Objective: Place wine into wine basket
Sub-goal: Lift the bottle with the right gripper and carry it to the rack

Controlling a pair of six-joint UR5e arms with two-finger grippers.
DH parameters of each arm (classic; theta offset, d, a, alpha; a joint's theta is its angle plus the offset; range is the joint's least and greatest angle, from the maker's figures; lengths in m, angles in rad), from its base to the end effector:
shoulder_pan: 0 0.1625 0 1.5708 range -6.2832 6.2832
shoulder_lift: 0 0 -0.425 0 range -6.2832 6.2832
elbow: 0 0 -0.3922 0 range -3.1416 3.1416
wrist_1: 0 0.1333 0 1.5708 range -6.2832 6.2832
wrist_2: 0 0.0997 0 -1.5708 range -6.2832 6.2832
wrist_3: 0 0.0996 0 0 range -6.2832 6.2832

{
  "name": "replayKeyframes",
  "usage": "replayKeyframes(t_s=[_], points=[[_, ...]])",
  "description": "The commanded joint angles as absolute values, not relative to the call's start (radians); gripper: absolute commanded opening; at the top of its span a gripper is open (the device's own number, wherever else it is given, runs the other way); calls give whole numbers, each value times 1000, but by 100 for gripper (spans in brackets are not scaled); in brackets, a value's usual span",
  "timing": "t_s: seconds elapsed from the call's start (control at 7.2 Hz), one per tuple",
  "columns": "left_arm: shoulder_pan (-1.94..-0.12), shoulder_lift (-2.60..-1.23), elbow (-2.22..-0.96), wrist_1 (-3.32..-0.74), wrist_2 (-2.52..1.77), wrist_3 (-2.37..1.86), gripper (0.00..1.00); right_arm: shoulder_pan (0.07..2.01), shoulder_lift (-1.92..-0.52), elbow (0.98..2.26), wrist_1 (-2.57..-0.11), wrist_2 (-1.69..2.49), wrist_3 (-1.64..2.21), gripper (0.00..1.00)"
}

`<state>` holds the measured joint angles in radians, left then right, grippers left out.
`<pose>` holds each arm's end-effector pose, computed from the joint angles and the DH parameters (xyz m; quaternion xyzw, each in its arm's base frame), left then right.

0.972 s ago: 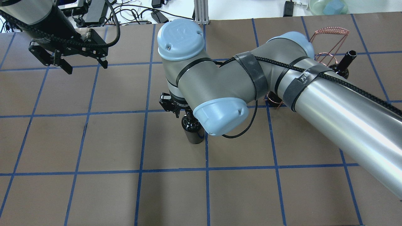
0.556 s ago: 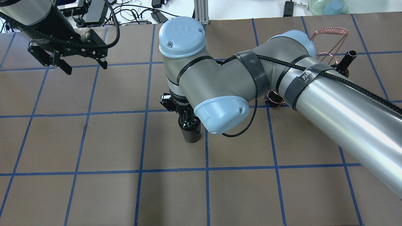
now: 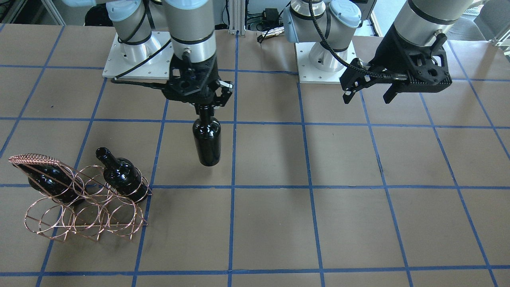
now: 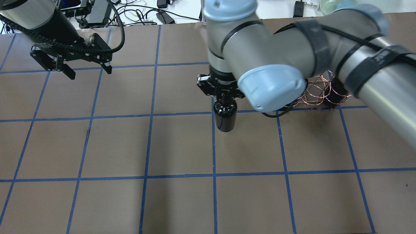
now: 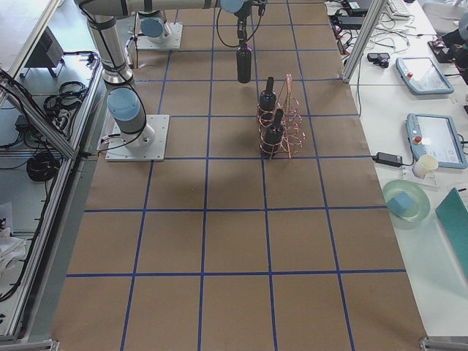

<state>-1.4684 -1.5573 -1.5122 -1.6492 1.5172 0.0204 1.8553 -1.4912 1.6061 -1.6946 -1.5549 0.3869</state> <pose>-0.0884 -0.4961 0.5156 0.0411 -0.9988 -0.0015 0.0269 0.2765 -0.4651 0.4425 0.0511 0.9986 -0.0016 0.0090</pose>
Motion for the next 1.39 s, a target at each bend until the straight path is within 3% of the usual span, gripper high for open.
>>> replayKeyframes(t_s=[0.0,0.42,0.69,0.97,1.25], points=[[-1470,-1557,-1513,-1651,1517,21,100,1613,-1600,1672,-1565,-1554,14,0],[-1470,-1557,-1513,-1649,1517,21,100,1384,-1614,1665,-1543,-1594,-293,0],[-1470,-1559,-1513,-1649,1516,21,100,1384,-1600,1521,-1513,-1602,-278,0],[-1470,-1559,-1513,-1649,1516,21,100,1382,-1476,1377,-1512,-1571,-276,0],[-1470,-1557,-1513,-1649,1514,21,100,1382,-1425,1355,-1547,-1569,-285,0]])
